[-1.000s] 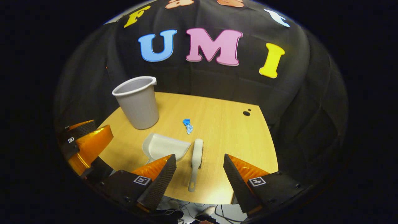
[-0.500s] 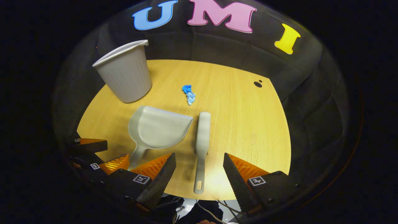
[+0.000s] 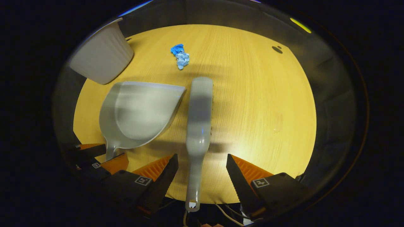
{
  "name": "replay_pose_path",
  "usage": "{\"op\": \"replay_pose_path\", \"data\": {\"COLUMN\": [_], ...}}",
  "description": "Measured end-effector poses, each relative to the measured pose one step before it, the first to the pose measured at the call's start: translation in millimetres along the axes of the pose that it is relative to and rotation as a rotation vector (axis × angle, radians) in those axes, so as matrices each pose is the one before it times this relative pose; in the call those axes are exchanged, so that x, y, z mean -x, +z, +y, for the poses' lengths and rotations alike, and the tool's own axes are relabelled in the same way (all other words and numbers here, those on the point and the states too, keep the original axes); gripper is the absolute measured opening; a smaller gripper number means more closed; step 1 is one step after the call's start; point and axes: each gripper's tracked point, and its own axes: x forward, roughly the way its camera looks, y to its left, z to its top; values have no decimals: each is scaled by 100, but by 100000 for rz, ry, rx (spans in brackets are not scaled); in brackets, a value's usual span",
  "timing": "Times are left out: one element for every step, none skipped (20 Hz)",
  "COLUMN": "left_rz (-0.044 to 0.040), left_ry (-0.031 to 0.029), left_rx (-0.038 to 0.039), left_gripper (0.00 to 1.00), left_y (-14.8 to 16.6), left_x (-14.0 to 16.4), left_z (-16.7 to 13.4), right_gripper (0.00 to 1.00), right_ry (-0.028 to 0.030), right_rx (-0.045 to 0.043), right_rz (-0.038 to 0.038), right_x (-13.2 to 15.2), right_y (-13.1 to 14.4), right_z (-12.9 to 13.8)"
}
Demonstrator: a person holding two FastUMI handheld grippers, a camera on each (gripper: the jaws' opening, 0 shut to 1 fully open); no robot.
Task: Pick up the small broom and dustpan from the desktop, sweep the trash into the dustpan with the broom, and then empty the trash into the garbage bin.
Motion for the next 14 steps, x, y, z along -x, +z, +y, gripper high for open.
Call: {"op": "replay_pose_path", "data": {"left_rz": [2269,1733,605,566,1092,613,1533,562,1050,559,363,324,-185,-960], "left_ry": [654,104,456,845,681,4,-90,-558,-615,-642,-374,-670,-17,413], "left_rx": [210,-479,-1200,-1810,-1462,-1191,-366,-272,-538,-980,-576,-1010,-961,-927], "left_gripper": [82,82,83,83,82,82,82,82,82,83,83,82,77,73], "left_y": [-71,207,415,656,552,351,-22,159,-132,25,158,187,93,358], "left_x": [-229,-207,-293,-339,-265,-242,-102,-162,-178,-268,-86,-99,93,-69], "left_z": [-18,-144,-26,146,113,-46,-13,-113,-151,-121,-70,-173,13,73], "right_gripper": [99,99,99,99,99,99,99,92,95,92,87,83,78,70], "right_ry": [-651,-102,437,882,303,185,-538,-659,-479,-479,-222,-373,-321,162], "right_rx": [810,868,39,-173,-34,378,763,679,332,-180,-174,-207,-42,-62], "right_rz": [921,1630,1695,1162,914,954,926,717,551,414,248,181,-194,395], "right_x": [-647,-483,-275,-193,-219,-284,-270,-231,-167,-102,-106,-55,-152,-119], "right_y": [86,82,45,134,116,66,-50,-27,-54,40,-14,110,73,67], "right_z": [-233,-36,72,258,176,137,83,-32,18,-61,90,10,-41,33]}}
